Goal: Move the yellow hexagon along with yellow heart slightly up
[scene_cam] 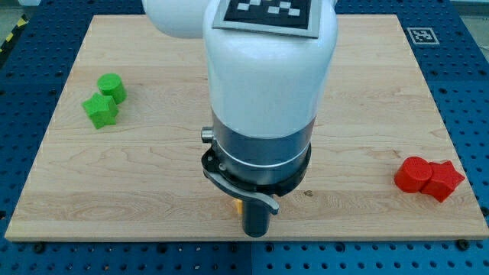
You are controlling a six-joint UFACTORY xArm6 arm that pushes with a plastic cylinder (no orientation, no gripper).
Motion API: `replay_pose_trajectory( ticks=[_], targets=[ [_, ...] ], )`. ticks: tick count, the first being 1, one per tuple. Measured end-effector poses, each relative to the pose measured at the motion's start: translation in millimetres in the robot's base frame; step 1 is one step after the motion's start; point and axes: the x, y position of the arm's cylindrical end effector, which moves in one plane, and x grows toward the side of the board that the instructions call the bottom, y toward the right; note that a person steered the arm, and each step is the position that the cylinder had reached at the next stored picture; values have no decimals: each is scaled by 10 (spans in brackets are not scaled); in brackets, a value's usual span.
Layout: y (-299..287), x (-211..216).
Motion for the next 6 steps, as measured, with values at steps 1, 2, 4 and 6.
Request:
replay_pose_trajectory(
  ticks=[1, 2, 4, 6],
  targets=[
    [-9, 0],
    [-21, -15],
    [108, -334],
    [149, -455]
  ],
)
